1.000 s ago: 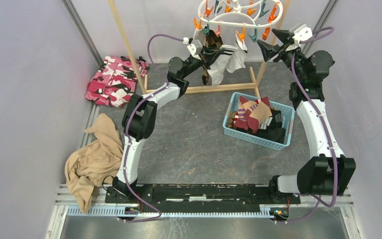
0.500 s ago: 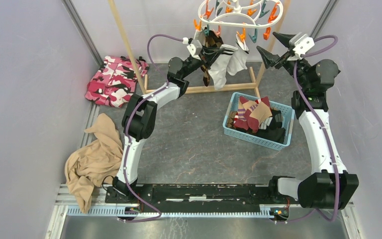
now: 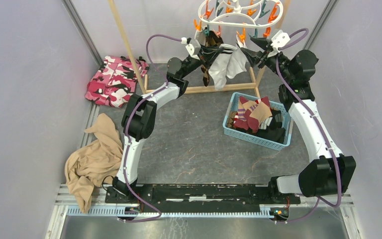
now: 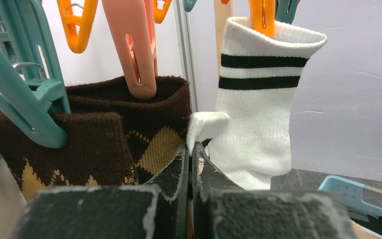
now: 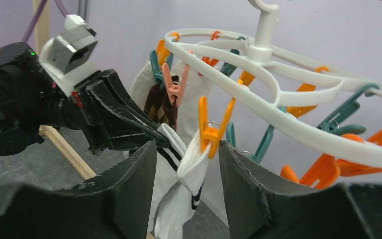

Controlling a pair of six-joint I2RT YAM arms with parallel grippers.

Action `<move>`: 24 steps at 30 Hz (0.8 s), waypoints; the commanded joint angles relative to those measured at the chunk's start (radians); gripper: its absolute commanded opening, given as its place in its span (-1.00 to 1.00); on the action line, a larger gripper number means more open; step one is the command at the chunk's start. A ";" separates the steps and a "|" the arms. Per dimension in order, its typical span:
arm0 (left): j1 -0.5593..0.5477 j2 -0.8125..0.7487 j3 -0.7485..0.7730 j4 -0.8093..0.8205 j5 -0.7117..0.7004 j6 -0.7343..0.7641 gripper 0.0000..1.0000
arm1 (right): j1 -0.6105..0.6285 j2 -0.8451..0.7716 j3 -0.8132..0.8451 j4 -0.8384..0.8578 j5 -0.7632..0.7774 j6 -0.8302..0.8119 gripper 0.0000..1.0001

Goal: Clip the socks to the hanger
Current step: Open the clamp at the hanger.

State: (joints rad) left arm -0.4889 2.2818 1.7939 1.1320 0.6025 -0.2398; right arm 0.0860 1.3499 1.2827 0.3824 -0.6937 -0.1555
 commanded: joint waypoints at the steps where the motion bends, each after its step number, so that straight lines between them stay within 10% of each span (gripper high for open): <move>1: 0.005 -0.009 0.003 0.058 -0.007 -0.030 -0.96 | 0.001 -0.008 0.037 -0.002 0.106 -0.034 0.09; 24: 0.009 -0.007 0.009 0.064 -0.009 -0.033 -0.96 | 0.009 0.045 0.035 0.096 0.291 0.032 0.39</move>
State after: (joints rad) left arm -0.4881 2.2818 1.7931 1.1385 0.6025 -0.2401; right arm 0.0864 1.3731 1.2827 0.4355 -0.4431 -0.1566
